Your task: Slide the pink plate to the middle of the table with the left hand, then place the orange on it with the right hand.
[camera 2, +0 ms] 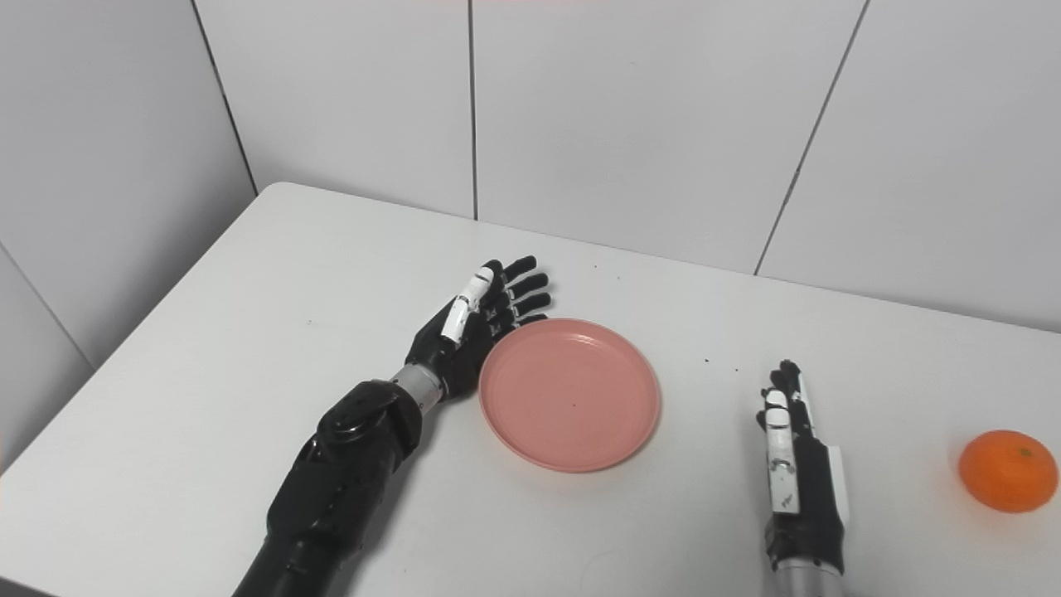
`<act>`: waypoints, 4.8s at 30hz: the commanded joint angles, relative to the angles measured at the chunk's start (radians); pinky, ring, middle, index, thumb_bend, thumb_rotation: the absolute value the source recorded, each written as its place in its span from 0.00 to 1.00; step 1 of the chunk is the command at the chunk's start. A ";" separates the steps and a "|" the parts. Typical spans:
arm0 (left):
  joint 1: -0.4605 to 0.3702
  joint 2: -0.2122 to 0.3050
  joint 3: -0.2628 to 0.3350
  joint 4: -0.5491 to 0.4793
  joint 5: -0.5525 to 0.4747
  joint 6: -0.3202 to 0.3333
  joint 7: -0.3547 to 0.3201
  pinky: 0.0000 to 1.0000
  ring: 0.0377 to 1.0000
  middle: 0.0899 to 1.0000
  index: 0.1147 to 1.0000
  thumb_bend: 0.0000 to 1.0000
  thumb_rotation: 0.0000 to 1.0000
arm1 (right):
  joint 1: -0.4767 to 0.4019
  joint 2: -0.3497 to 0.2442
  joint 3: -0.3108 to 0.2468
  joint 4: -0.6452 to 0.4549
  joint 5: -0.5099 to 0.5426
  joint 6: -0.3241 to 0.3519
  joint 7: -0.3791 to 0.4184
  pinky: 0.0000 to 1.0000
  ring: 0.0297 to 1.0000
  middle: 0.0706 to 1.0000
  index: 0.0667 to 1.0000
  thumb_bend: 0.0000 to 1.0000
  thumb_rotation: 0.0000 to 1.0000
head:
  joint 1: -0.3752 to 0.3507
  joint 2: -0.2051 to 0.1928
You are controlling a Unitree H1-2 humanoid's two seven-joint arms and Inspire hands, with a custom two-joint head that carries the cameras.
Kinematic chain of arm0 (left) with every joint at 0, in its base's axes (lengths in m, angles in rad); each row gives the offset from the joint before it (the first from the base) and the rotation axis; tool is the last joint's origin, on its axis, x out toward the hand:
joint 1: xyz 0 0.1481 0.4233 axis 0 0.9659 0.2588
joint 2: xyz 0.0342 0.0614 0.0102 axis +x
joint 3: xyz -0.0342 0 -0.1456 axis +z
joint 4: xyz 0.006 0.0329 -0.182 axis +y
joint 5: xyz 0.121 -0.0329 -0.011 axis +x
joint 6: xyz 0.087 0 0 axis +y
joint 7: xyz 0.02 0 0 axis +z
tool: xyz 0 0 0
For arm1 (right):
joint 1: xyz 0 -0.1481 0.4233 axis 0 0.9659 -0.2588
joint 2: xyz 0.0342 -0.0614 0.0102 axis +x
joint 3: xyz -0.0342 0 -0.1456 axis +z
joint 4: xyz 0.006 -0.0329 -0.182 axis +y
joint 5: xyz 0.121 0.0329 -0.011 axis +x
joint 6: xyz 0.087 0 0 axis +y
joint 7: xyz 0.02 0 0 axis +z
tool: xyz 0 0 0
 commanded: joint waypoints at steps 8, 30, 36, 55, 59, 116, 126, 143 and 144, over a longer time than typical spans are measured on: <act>0.017 -0.032 -0.017 0.002 0.049 0.002 0.016 0.88 0.90 0.90 0.90 0.37 1.00 | -0.044 0.023 0.014 -0.032 -0.035 0.028 -0.016 0.96 0.95 0.95 0.96 0.25 1.00 | -0.071 0.040; 0.069 -0.034 0.015 -0.026 0.036 -0.005 0.003 0.92 0.92 0.92 0.90 0.37 1.00 | -0.054 0.052 0.031 -0.032 -0.079 0.032 -0.041 0.97 0.94 0.95 0.95 0.24 1.00 | -0.215 0.051; 0.077 -0.017 0.028 -0.021 0.016 -0.019 -0.025 0.93 0.92 0.93 0.92 0.36 1.00 | -0.067 0.065 0.025 -0.056 -0.090 0.050 -0.058 0.95 0.94 0.94 0.95 0.26 1.00 | -0.307 0.046; 0.079 0.012 0.064 0.080 -0.017 -0.112 -0.089 0.95 0.94 0.94 0.93 0.35 1.00 | -0.097 -0.083 0.102 -0.294 -0.544 0.230 -0.057 0.83 0.88 0.89 0.89 0.58 0.97 | -0.547 -0.082; 0.072 0.015 0.079 0.106 -0.039 -0.119 -0.100 0.95 0.93 0.94 0.92 0.34 1.00 | -0.110 -0.127 0.073 -0.367 -0.582 0.286 -0.021 0.82 0.87 0.89 0.89 0.66 0.85 | -0.602 -0.104; 0.026 0.060 0.159 0.122 -0.122 -0.002 -0.107 1.00 0.97 0.97 0.97 0.29 1.00 | -0.123 -0.243 -0.194 -0.184 -0.915 0.405 0.082 0.70 0.85 0.90 0.94 0.90 0.48 | -0.771 -0.079; 0.026 0.064 0.159 0.108 -0.121 -0.002 -0.091 0.98 0.96 0.96 0.95 0.30 1.00 | -0.168 -0.259 -0.210 -0.106 -0.911 0.405 0.078 0.68 0.82 0.89 0.94 0.93 0.47 | -0.776 -0.061; 0.023 0.066 0.165 0.116 -0.126 -0.014 -0.100 0.97 0.95 0.95 0.94 0.30 1.00 | -0.188 -0.265 -0.260 -0.067 -0.943 0.405 0.134 0.67 0.81 0.90 0.94 0.94 0.50 | -0.772 -0.044; 0.023 0.065 0.166 0.115 -0.128 -0.012 -0.101 0.98 0.95 0.95 0.95 0.30 1.00 | -0.189 -0.265 -0.260 -0.060 -0.943 0.405 0.137 0.66 0.81 0.89 0.94 0.94 0.50 | -0.772 -0.043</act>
